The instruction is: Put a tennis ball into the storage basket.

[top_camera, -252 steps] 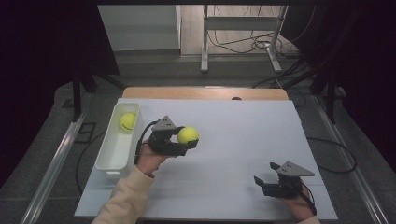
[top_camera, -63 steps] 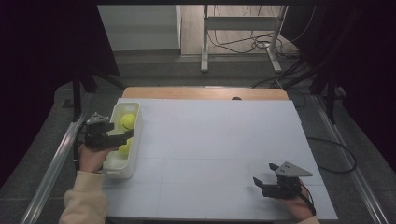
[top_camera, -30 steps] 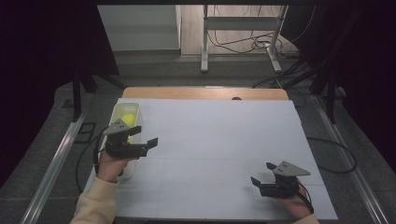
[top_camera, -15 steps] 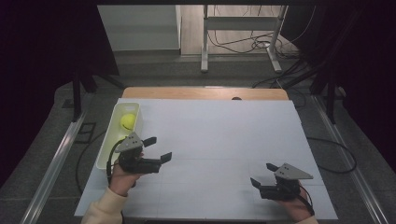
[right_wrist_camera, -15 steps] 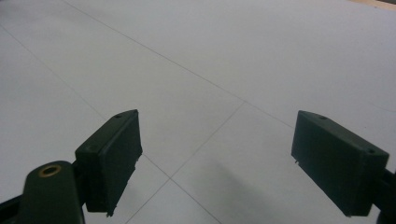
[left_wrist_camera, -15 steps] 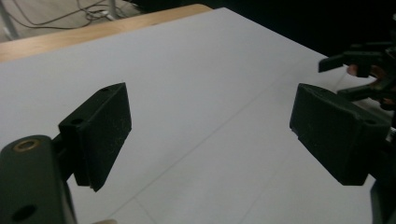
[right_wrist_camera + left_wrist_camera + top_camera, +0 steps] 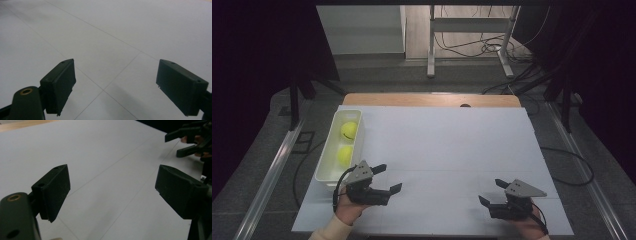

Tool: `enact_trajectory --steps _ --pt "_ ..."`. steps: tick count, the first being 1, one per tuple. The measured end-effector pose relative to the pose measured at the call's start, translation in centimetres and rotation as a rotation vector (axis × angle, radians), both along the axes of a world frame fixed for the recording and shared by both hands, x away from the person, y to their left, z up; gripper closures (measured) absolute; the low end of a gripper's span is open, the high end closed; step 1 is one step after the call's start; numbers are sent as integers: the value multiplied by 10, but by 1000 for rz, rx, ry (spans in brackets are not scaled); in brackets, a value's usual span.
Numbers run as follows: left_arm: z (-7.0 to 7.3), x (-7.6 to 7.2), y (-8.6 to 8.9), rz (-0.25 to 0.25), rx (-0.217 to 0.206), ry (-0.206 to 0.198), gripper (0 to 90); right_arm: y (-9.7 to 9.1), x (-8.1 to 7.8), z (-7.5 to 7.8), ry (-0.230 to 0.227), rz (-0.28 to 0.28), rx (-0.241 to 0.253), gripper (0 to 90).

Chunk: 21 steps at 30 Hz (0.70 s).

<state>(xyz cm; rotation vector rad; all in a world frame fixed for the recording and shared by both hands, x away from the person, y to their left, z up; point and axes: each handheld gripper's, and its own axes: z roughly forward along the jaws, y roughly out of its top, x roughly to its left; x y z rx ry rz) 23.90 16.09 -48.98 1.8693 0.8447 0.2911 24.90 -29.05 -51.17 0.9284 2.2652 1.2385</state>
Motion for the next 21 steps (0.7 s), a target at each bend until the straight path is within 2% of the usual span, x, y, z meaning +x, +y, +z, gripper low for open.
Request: enact_trajectory --steps 12,21 --pt "-24 -6 10 8 47 41 136 2 1 -4 31 26 12 160" --pt "-29 -5 9 1 67 58 136 1 3 -3 28 16 19 161"
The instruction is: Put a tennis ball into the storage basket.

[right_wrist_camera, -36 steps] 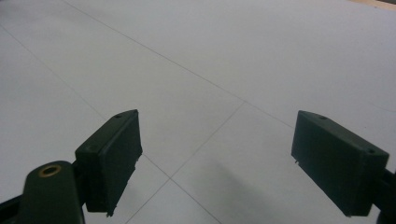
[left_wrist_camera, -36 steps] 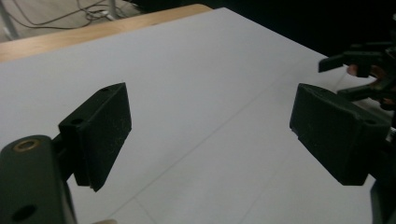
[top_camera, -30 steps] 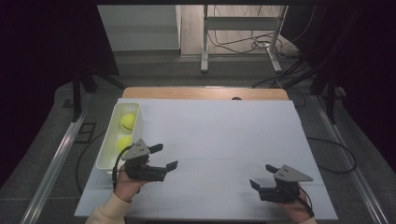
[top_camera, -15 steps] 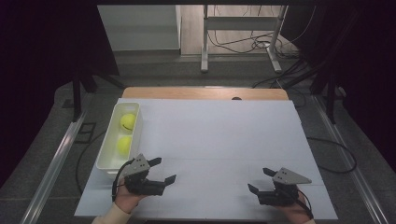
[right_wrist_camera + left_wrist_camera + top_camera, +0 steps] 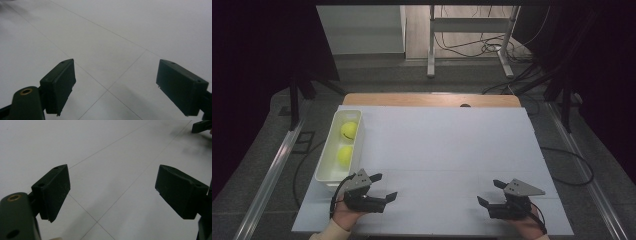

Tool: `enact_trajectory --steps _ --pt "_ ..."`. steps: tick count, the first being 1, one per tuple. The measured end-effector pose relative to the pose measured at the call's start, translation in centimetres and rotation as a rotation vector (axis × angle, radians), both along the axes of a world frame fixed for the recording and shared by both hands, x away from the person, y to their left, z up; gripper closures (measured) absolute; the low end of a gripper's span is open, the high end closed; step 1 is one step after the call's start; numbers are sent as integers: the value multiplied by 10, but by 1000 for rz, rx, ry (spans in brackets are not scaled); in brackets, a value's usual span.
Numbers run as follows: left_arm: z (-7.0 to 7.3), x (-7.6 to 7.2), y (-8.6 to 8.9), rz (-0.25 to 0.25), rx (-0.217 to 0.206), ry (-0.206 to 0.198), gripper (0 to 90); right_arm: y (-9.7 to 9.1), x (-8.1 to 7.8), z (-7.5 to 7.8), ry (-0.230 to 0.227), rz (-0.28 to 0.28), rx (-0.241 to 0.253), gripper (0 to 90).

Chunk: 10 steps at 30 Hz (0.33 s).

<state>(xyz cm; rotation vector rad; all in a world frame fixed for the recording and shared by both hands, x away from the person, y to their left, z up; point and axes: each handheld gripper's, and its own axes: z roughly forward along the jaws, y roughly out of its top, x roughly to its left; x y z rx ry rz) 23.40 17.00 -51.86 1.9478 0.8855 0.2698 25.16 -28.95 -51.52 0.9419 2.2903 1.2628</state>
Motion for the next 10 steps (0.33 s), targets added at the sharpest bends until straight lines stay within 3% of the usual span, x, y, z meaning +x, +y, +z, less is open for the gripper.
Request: enact_trajectory --steps 10 --pt "-1 1 0 1 2 9 135 -2 0 3 -17 -10 0 161"
